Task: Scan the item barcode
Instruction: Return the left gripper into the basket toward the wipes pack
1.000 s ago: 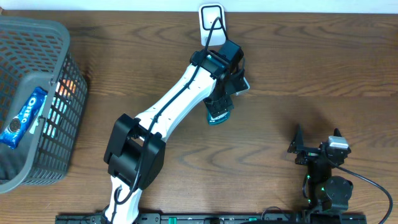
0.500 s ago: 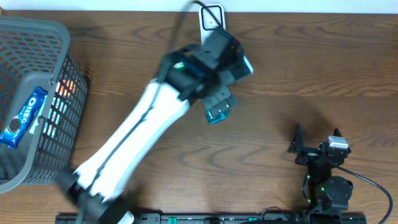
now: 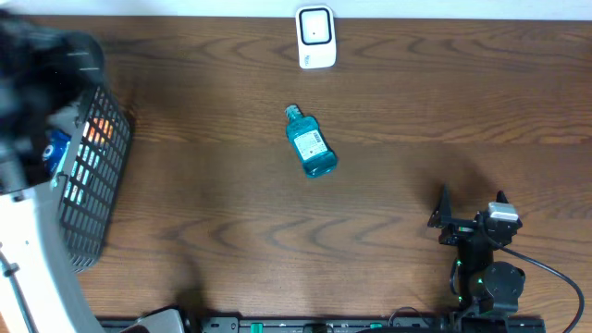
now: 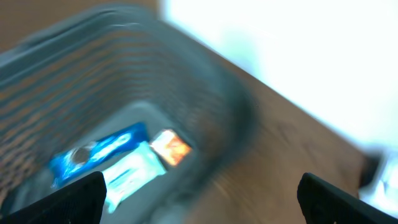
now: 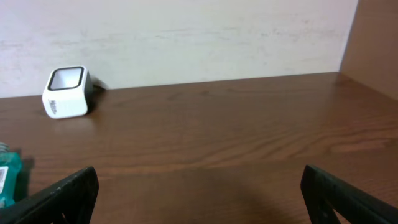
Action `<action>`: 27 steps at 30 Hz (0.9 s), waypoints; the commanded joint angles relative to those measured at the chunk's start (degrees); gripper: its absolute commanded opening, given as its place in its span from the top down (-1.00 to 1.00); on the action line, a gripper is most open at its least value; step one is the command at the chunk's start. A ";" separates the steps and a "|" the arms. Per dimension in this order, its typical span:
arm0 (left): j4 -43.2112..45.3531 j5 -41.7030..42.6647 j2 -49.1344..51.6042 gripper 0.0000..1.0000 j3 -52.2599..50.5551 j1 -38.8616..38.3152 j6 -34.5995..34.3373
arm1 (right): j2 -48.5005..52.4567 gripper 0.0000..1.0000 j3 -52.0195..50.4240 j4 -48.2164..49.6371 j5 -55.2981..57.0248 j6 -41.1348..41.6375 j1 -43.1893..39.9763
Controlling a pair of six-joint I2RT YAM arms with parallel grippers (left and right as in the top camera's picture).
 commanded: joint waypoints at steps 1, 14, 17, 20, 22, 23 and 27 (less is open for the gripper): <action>-1.88 2.62 1.81 -0.96 0.66 9.05 -12.76 | -0.35 -0.98 -0.09 -0.17 0.52 -0.70 -0.39; -12.28 3.65 28.61 -0.96 0.66 14.05 -16.76 | -0.35 -0.99 -0.09 -0.17 0.50 -0.70 -0.39; -11.72 5.18 33.51 -0.96 0.66 14.05 -15.26 | -0.35 -0.99 -0.09 -0.17 0.52 -0.70 -0.39; -9.27 8.81 37.83 -0.96 0.66 13.70 6.95 | -0.35 -0.98 -0.09 -0.17 0.52 -0.70 -0.39; -10.23 8.57 39.63 -0.96 0.66 13.38 21.33 | -0.35 -0.98 -0.09 -0.17 0.52 -0.70 -0.39; -10.84 8.31 40.35 -0.96 0.52 13.22 26.75 | -0.35 -0.99 -0.09 -0.17 0.50 -0.70 -0.39; -7.23 8.26 41.83 -0.96 -1.49 13.05 33.27 | -0.35 -0.99 -0.09 -0.17 0.50 -0.70 -0.39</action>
